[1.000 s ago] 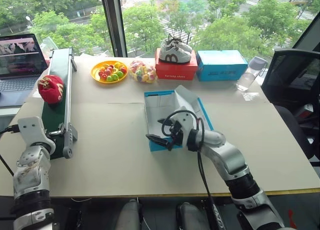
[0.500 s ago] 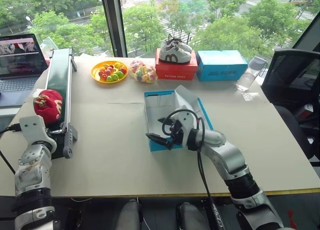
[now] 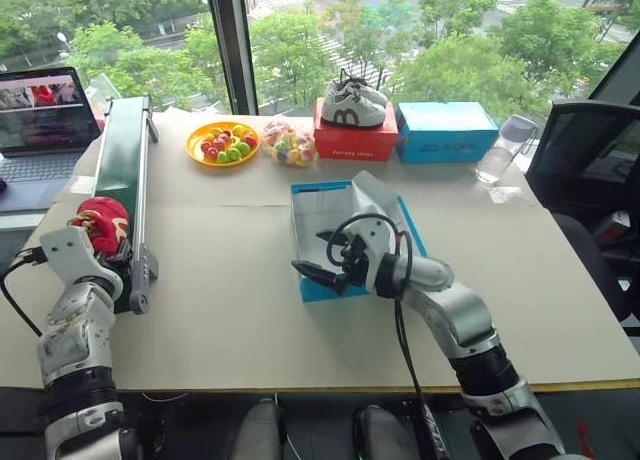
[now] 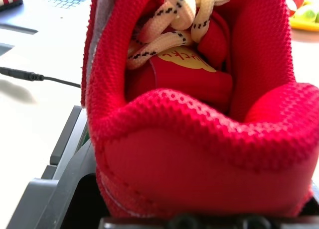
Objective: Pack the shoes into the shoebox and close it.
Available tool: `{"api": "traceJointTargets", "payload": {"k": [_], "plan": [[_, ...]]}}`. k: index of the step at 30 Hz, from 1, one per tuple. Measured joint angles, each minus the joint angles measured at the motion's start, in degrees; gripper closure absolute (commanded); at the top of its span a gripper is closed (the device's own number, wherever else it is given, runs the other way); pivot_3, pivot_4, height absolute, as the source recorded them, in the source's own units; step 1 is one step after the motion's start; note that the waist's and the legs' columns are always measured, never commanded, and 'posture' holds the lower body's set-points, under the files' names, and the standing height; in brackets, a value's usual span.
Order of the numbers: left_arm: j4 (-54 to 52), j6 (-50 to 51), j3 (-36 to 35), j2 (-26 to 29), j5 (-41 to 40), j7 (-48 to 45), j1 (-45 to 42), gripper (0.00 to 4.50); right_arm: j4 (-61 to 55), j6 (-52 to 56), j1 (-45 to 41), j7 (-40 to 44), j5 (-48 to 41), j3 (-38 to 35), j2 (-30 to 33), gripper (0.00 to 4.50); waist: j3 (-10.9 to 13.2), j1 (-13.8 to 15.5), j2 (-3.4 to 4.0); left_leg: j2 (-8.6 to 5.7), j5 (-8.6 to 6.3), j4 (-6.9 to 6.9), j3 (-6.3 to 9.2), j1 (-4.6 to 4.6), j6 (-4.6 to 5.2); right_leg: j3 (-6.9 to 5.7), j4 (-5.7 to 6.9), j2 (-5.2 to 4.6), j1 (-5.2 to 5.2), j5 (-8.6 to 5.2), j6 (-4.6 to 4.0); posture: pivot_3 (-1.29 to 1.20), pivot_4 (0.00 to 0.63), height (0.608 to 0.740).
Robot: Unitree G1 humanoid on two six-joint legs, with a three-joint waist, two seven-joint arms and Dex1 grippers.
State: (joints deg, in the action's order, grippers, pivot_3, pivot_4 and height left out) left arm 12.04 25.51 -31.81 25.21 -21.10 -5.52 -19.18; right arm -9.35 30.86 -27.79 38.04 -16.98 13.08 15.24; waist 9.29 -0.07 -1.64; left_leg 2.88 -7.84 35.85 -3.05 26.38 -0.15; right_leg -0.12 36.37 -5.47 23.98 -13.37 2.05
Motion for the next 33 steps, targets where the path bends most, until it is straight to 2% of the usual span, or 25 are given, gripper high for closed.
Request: {"api": "traceJointTargets", "payload": {"k": [2, 5, 8, 10, 13, 16, 23, 29, 33], "plan": [[-2.06, -2.39, 0.64, -1.93, -0.73, -0.43, -0.2, 1.91, 0.01, 0.22, -0.31, -0.38, -0.31, -0.44, -0.59, 0.0, 0.0, 0.04, -0.16, 0.01, 0.0, 0.0, -0.01, 0.02, 0.0, 0.0, -0.06, 0.02, -0.01, 0.02, 0.0, 0.0, 0.15, 0.74], [-11.75, -8.43, 3.81, -6.85, -2.46, -3.55, -0.15, 1.91, 0.93, 4.42, -1.69, -4.43, -5.11, -6.29, -5.28, 0.0, 0.01, 0.24, -0.42, 0.04, 0.04, 0.0, 0.01, 0.23, -0.04, 0.02, -0.11, 0.03, 0.07, 0.11, 0.01, 0.0, 0.15, 0.74], [-22.81, -9.46, 13.82, -7.78, -2.64, -9.21, 0.6, 1.91, 4.35, 16.0, -8.35, -15.47, -20.69, -20.41, -14.94, 0.0, -0.02, 0.2, -0.39, 0.04, 0.05, -0.03, -0.06, 0.19, -0.03, 0.2, -0.07, 0.07, 0.06, 0.21, 0.04, 0.0, 0.15, 0.74], [-26.52, -7.78, 19.57, -9.77, -3.81, -11.69, 2.34, 1.91, 6.08, 23.28, -11.82, -22.74, -30.3, -27.9, -18.96, 0.0, -0.05, 0.06, -0.36, 0.05, 0.21, -0.07, -0.13, 0.06, 0.23, 0.24, -0.1, 0.09, -0.01, 0.21, 0.04, 0.0, 0.15, 0.74], [-27.52, -4.96, 25.97, -11.6, -4.8, -14.23, 5.42, 1.91, 9.03, 30.58, -12.39, -30.73, -38.02, -32.54, -20.19, 0.0, -0.04, -0.4, -0.35, 0.09, 0.29, -0.09, -0.15, 0.11, 0.37, 0.29, -0.09, 0.16, 0.13, 0.2, 0.02, 0.0, 0.15, 0.74], [-27.69, -3.42, 27.66, -13.33, -6.17, -14.87, 5.61, 1.91, 9.97, 33.34, -12.49, -36.3, -45.0, -36.84, -20.21, 0.0, -0.02, -0.77, -0.32, 0.09, 0.3, -0.06, -0.14, 0.15, 0.39, 0.38, -0.08, 0.22, 0.14, 0.19, 0.03, 0.0, 0.15, 0.74], [-27.7, -2.68, 30.25, -15.42, -6.33, -15.74, 3.03, 1.91, 9.09, 33.57, -12.76, -41.66, -51.28, -36.11, -20.18, 0.0, -0.02, -0.98, -0.32, 0.06, 0.3, -0.06, -0.14, 0.15, 0.41, 0.53, -0.12, 0.29, 0.16, 0.17, 0.09, 0.0, 0.15, 0.74], [-27.63, -1.38, 32.17, -16.93, -7.32, -16.61, 1.5, 1.91, 7.36, 32.9, -12.43, -43.18, -52.01, -33.85, -20.19, 0.0, -0.02, -0.94, -0.32, 0.06, 0.3, -0.05, -0.13, 0.16, 0.41, 0.53, -0.13, 0.31, 0.15, 0.17, 0.1, 0.0, 0.15, 0.74], [-27.6, -1.07, 32.14, -16.6, -7.34, -16.61, 1.51, 1.91, 7.23, 31.11, -11.98, -43.81, -52.66, -33.9, -20.0, 1.04, -0.02, -0.94, -0.32, 0.06, 0.3, -0.05, -0.13, 0.16, 0.41, 0.54, -0.14, 0.31, 0.16, 0.17, 0.1, 0.0, 0.15, 0.74]]}}
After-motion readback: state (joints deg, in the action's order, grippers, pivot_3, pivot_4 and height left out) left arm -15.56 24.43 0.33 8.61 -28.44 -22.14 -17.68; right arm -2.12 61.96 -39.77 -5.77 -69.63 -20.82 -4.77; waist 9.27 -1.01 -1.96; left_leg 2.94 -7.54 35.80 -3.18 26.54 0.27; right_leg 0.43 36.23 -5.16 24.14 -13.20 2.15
